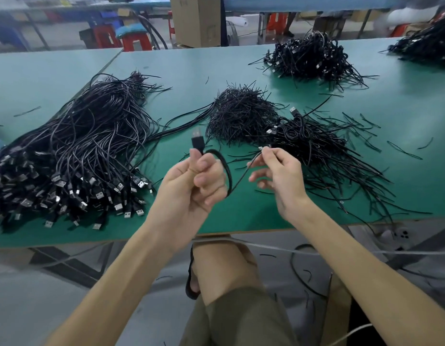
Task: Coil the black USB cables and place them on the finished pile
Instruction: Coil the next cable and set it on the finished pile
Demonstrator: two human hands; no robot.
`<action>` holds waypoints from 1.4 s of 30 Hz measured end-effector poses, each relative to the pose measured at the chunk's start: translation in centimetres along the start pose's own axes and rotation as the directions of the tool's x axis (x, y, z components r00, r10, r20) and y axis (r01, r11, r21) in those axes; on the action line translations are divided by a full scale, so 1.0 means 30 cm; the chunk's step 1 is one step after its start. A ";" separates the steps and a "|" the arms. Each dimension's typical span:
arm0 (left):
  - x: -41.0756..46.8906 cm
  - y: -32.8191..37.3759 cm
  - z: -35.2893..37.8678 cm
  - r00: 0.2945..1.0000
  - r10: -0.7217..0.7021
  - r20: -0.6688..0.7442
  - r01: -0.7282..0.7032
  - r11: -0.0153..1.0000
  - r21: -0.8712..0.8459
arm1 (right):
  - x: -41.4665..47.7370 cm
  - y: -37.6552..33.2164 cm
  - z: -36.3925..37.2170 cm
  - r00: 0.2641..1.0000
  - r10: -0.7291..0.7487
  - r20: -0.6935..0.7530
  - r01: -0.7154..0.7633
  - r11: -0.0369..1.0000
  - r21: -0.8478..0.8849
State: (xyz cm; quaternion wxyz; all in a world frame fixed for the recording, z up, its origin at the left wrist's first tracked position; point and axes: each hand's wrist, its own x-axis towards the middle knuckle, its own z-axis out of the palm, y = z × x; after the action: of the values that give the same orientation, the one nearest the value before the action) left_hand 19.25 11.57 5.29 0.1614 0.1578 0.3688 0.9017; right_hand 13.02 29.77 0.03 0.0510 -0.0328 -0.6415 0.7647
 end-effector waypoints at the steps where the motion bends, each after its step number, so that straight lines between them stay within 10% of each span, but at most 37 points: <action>1: -0.007 0.011 0.022 0.999 -0.011 0.031 0.009 0.998 0.063 | -0.003 0.006 0.004 1.000 0.019 0.018 -0.019 1.000 0.002; 4: -0.033 0.006 0.038 0.996 -0.085 0.013 0.062 0.817 0.574 | -0.009 -0.013 0.028 0.998 0.070 0.004 -0.070 0.997 0.042; 9: -0.059 -0.054 -0.047 0.987 0.115 -0.113 0.120 -0.051 0.991 | -0.031 -0.125 0.049 0.991 -0.134 0.024 0.135 0.990 -0.037; 15: -0.004 -0.081 -0.093 0.847 0.462 -0.264 0.053 0.421 0.905 | -0.135 -0.174 0.077 0.934 -0.275 0.227 0.300 0.950 -0.083; 21: 0.033 -0.042 -0.036 0.807 0.210 -0.553 -0.052 0.957 0.287 | -0.252 -0.072 0.144 0.881 -0.233 0.413 0.311 0.941 -0.131; 25: 0.032 0.002 -0.022 0.884 0.101 -0.456 -0.074 0.994 0.076 | -0.275 -0.005 0.141 0.894 -0.166 0.417 0.258 0.950 -0.175; 32: 0.005 0.000 -0.040 0.939 0.101 -0.329 -0.018 0.969 0.248 | -0.235 0.015 0.100 0.891 0.042 0.453 0.069 0.972 -0.224; 42: 0.006 -0.058 -0.100 0.783 0.243 -0.573 -0.106 0.959 0.263 | -0.259 -0.021 0.111 0.886 0.092 0.454 0.119 0.902 -0.415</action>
State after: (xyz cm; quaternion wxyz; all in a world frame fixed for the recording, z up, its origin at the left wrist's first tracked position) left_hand 18.18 10.97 2.04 -0.0663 -0.0851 0.4802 0.8705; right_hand 20.38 25.69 1.11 -0.1067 0.1447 -0.7883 0.5885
